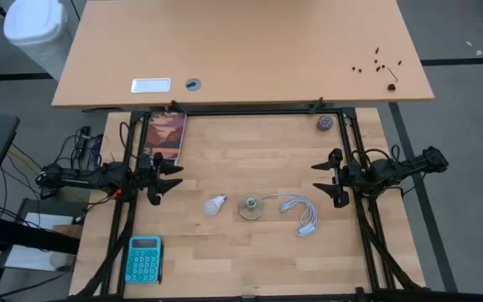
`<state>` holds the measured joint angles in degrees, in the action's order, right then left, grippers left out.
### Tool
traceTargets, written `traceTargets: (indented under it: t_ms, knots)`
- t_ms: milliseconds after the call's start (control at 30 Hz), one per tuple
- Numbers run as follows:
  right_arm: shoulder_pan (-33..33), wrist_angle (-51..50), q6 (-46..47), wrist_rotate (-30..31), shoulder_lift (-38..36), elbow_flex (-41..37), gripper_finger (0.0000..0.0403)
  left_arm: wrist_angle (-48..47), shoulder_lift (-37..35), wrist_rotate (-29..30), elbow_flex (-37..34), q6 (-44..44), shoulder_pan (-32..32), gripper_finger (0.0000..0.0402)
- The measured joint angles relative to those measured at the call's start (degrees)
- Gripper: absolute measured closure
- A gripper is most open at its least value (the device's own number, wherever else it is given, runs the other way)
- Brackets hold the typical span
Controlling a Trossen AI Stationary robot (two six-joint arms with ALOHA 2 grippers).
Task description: Screw lightbulb
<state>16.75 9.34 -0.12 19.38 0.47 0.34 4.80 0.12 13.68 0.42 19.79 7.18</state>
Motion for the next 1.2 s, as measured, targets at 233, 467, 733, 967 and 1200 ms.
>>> traceTargets:
  t_ms: [233,467,733,967,1200]
  knots:
    - [0.00,0.00,-0.02,0.00,0.00,0.00,0.0112,1.86,0.00,0.62,-0.01,0.78,0.00,0.0160]
    - [0.00,0.00,-0.02,0.02,0.00,0.00,0.0110,5.57,0.02,0.65,0.01,17.27,0.00,0.0160]
    - [0.00,0.00,-0.02,0.01,0.00,0.00,0.0111,14.00,0.02,0.85,0.01,31.68,0.00,0.0160]
    - [0.00,0.00,-0.01,0.01,0.00,0.00,0.0112,23.45,-0.02,0.85,-0.01,31.43,0.00,0.0160]
    - [0.00,0.00,0.00,0.00,0.00,0.00,0.0109,25.27,0.02,0.80,-0.02,33.77,0.00,0.0160]
